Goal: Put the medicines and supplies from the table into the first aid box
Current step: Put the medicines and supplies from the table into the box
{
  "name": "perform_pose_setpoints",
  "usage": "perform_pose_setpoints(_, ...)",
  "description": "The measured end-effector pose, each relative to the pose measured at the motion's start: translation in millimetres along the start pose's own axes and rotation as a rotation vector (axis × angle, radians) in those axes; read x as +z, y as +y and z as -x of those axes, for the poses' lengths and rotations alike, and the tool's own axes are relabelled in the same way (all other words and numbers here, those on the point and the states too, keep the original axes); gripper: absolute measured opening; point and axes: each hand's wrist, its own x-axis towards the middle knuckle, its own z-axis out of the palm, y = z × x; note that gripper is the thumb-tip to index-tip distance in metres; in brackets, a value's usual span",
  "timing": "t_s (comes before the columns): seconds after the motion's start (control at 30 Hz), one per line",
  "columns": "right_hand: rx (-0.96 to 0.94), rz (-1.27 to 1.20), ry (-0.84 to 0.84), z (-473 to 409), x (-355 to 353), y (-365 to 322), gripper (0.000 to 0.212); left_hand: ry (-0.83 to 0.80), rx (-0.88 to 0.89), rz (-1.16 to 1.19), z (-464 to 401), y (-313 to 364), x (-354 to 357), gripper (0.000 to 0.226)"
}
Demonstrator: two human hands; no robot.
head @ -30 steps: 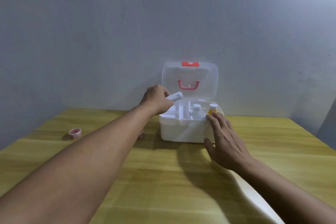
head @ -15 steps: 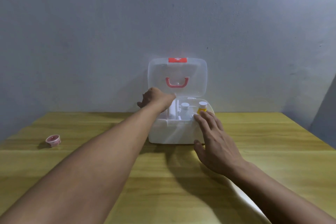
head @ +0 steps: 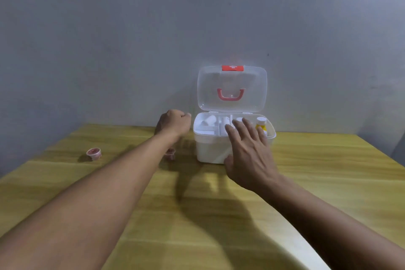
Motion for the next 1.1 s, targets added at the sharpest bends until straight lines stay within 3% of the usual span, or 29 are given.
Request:
perform_pose_setpoints(0.17, -0.099, -0.042, -0.145, -15.9, 6.7, -35.7, 0.075, 0.040, -0.035, -0.123, 2.9, -56.2, -39.2, 0.018)
perform_pose_setpoints(0.3, -0.071, 0.006, -0.164, -15.4, 17.4, -48.7, 0.076, 0.100, -0.169, -0.241, -0.8, -113.3, -71.1, 0.053)
perform_pose_setpoints(0.5, -0.057, 0.009, -0.071, -12.1, 25.5, -53.0, 0.074, 0.001, -0.239, -0.395, -0.5, -173.8, -92.8, 0.046)
perform_pose_setpoints(0.7, -0.064, 0.016, -0.036, -10.7, 27.9, -52.2, 0.074, 0.076, -0.104, -0.301, 8.9, -169.0, -83.2, 0.027)
perform_pose_setpoints(0.83, -0.076, 0.007, -0.064, -11.1, 25.2, -49.2, 0.077, -0.100, 0.001, -0.213, 16.3, -134.2, -60.9, 0.015)
perform_pose_setpoints(0.9, -0.086, -0.002, -0.076, -11.6, 23.7, -47.2, 0.076, -0.203, 0.030, -0.188, 19.6, -118.5, -50.5, 0.023)
perform_pose_setpoints(0.97, -0.090, -0.017, -0.070, -10.5, 22.3, -44.6, 0.077, -0.290, 0.044, -0.165, 19.4, -107.9, -39.5, 0.047)
perform_pose_setpoints(1.03, -0.078, -0.041, -0.046, -7.2, 20.8, -41.3, 0.078, -0.332, 0.058, -0.178, 18.9, -100.1, -30.3, 0.075)
perform_pose_setpoints(1.1, -0.059, -0.065, -0.010, -3.0, 18.9, -35.7, 0.079, -0.326, 0.089, -0.213, 17.2, -93.6, -21.6, 0.083)
